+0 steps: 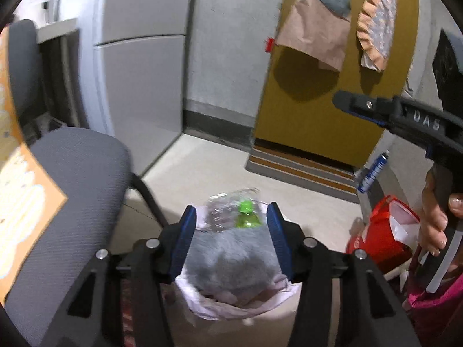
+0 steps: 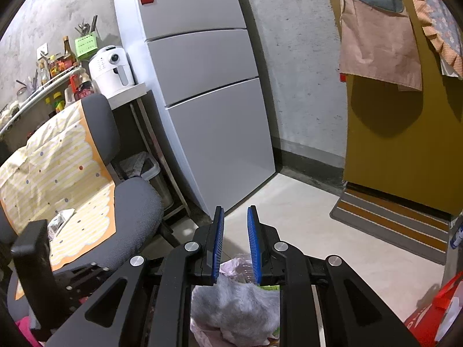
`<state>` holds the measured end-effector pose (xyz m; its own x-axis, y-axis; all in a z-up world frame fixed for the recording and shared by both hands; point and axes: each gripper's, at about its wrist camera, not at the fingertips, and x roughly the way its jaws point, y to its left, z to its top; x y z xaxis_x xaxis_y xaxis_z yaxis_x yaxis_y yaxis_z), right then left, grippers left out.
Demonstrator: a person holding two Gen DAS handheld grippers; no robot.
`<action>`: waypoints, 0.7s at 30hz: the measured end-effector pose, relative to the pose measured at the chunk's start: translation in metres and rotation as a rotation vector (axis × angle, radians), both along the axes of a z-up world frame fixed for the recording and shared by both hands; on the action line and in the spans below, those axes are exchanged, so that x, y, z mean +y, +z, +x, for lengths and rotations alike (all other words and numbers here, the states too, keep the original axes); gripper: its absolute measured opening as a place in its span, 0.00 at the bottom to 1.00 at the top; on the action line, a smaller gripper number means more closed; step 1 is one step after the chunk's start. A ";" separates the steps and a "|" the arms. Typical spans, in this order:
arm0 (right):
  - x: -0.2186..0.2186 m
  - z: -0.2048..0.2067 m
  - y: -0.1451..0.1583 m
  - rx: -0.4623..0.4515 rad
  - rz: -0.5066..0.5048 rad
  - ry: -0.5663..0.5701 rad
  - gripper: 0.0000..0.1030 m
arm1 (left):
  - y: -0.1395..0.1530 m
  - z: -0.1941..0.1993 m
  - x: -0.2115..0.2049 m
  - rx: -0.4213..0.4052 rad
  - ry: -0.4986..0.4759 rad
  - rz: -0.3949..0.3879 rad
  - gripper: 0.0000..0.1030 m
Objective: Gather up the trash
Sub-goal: 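Move both tools back over the chair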
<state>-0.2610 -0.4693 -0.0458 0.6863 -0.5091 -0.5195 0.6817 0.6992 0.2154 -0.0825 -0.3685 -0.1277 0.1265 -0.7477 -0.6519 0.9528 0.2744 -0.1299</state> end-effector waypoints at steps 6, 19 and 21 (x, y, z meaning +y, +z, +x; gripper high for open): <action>0.013 0.021 0.008 -0.004 0.002 0.064 0.19 | 0.015 0.028 0.046 -0.040 0.177 -0.013 0.48; 0.081 0.134 0.017 0.038 0.012 0.372 0.29 | 0.048 0.121 0.176 -0.084 0.593 -0.030 0.60; 0.093 0.154 0.019 0.043 0.009 0.421 0.31 | 0.050 0.139 0.195 -0.080 0.653 -0.021 0.61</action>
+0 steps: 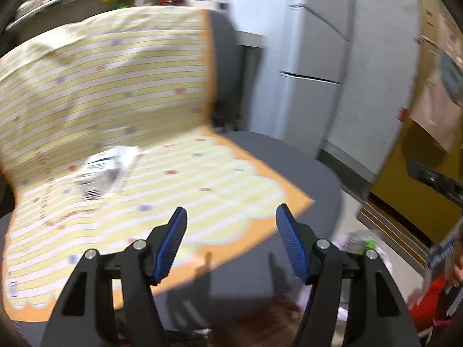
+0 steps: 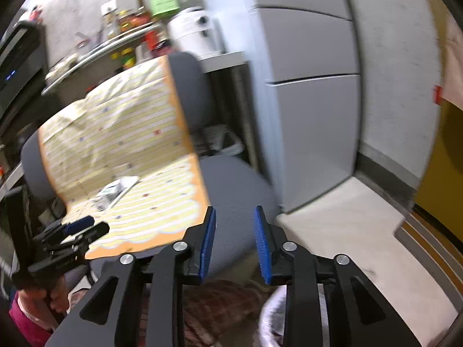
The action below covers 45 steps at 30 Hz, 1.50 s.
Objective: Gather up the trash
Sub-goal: 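Move both tools back over the chair, then grasp the white milk carton with the left gripper and lift it, then hold the carton with the left gripper while the right gripper grasps the white tissue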
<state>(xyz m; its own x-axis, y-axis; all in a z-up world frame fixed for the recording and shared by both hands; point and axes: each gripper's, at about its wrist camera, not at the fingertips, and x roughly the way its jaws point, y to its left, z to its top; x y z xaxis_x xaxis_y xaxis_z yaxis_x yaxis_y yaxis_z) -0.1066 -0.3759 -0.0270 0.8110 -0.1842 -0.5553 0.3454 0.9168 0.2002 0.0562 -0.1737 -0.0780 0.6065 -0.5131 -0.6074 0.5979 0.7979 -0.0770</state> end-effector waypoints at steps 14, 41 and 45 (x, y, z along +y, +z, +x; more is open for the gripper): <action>0.063 0.133 -0.005 0.075 -0.010 0.236 0.34 | -0.006 0.101 0.101 0.078 0.305 0.020 0.62; 0.081 0.257 -0.056 0.224 0.046 0.320 0.50 | -0.067 0.227 0.064 0.307 0.319 0.103 0.65; 0.093 0.259 -0.054 0.230 0.039 0.345 0.50 | -0.049 0.202 0.082 0.226 0.342 0.050 0.64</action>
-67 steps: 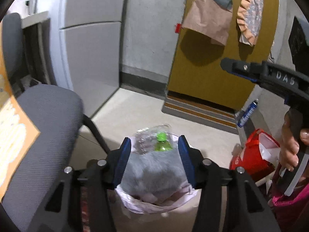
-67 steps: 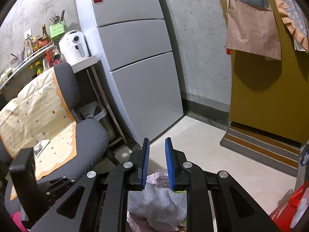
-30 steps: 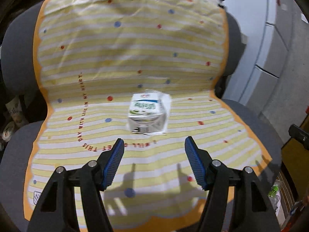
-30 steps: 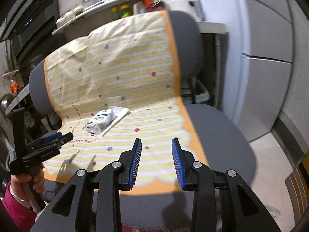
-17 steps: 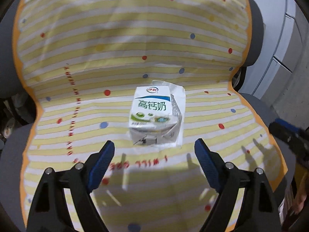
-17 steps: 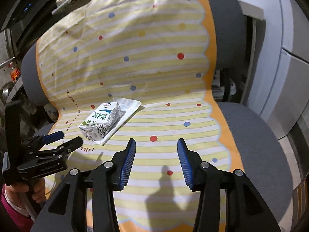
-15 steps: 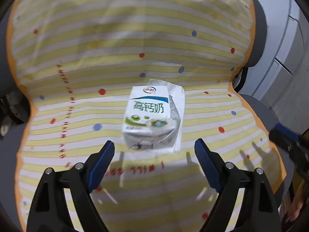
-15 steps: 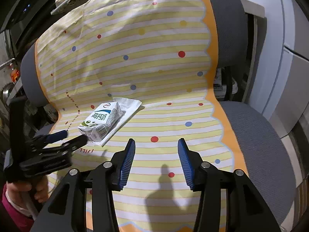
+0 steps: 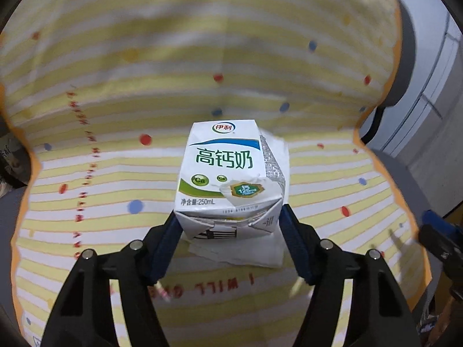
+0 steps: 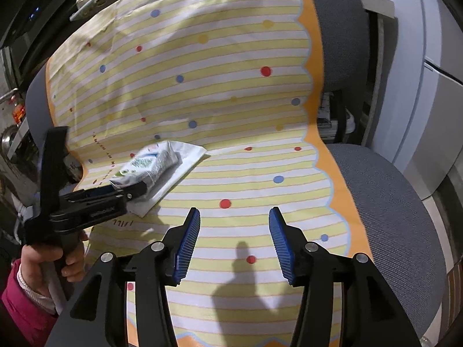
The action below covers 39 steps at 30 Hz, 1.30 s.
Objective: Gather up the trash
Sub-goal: 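Hold the carton with the left gripper while the right gripper grasps the white tissue, then carry the carton and tissue over the bin and open both grippers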
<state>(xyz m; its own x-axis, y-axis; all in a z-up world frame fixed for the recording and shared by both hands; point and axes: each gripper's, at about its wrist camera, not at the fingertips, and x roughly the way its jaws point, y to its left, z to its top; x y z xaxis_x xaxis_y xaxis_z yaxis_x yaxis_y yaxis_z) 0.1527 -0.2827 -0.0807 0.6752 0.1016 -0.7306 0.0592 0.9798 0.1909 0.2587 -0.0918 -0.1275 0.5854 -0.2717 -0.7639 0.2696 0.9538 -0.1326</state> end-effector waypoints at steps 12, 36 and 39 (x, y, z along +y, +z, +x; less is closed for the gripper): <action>0.075 0.055 -0.023 0.077 0.017 0.113 0.51 | 0.026 -0.070 0.089 -0.107 0.172 -0.056 0.64; 0.047 -0.047 0.024 -0.058 0.021 0.117 0.03 | 0.044 -0.142 0.039 -0.148 0.012 -0.069 0.65; 0.027 -0.083 0.027 -0.087 -0.001 0.078 0.03 | 0.049 -0.163 0.010 -0.180 -0.057 -0.062 0.65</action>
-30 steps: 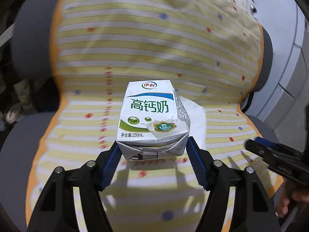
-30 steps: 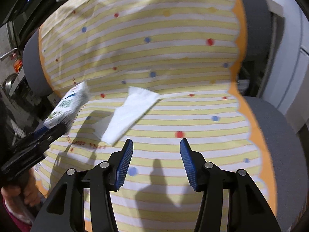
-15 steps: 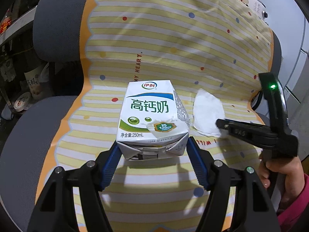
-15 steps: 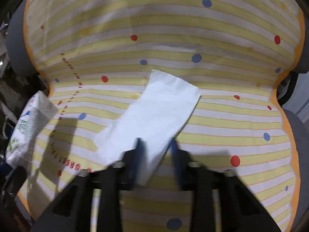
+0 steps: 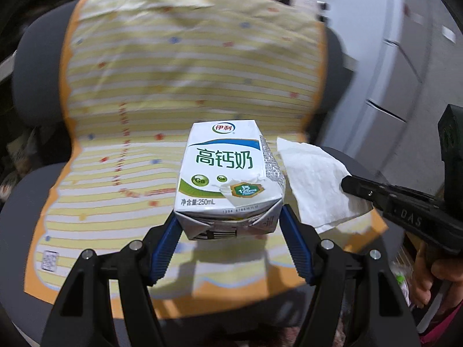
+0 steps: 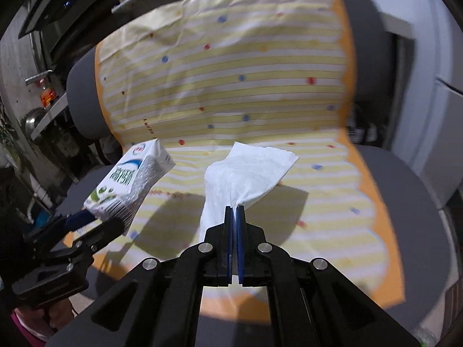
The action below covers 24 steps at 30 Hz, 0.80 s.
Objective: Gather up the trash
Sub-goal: 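Carry the carton and tissue over the bin and open both grippers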
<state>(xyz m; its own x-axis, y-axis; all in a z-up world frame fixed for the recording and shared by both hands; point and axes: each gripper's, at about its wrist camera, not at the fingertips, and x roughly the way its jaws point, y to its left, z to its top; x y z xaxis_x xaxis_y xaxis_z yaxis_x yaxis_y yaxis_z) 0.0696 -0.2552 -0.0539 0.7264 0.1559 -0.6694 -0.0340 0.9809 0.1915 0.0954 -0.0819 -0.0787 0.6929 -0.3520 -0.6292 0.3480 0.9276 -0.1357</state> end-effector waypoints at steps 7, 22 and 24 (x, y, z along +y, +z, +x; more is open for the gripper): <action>-0.049 -0.083 0.004 -0.063 -0.016 -0.123 0.03 | -0.002 -0.047 -0.056 -0.058 -0.120 0.005 0.65; -0.154 -0.231 -0.045 0.030 -0.088 -0.478 0.04 | -0.026 -0.117 -0.169 -0.077 -0.406 -0.017 0.65; -0.171 -0.246 -0.061 0.070 -0.065 -0.533 0.05 | -0.030 -0.122 -0.180 -0.073 -0.435 -0.009 0.65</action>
